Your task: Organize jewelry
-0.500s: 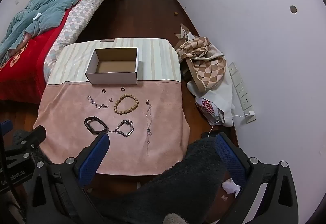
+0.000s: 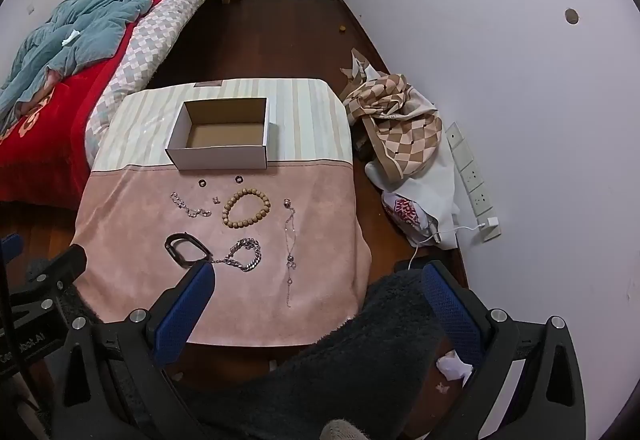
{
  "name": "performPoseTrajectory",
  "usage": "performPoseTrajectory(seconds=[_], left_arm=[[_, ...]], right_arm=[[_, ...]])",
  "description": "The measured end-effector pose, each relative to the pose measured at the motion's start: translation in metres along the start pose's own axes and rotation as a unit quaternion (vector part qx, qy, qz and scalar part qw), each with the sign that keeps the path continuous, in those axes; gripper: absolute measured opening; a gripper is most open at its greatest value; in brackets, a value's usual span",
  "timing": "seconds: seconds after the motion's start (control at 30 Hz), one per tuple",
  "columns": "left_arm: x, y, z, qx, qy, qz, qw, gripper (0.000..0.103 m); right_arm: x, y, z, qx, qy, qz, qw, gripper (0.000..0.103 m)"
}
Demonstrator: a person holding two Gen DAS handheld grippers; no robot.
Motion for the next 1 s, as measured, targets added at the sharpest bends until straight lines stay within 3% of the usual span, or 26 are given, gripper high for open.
performPoseTrajectory(seconds=[1.0], left_arm=[[0.0036,-0.0013,-0.0032,0.0,-0.003,0.0,1.0,0.103]], right_arm=[[0.0055,0.0017,0.0006,-0.004,-0.004,-0.002,1.0,0.103]])
Point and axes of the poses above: each gripper's, at about its wrist camera, not at the fingertips, and x roughly against the way its jaws point, y to its left, z to its underside, the point moved 8 cm from there along -x, roughly the way its jaws point, and after that the axes turned 8 degrees about -z, right-handed, at the moved point
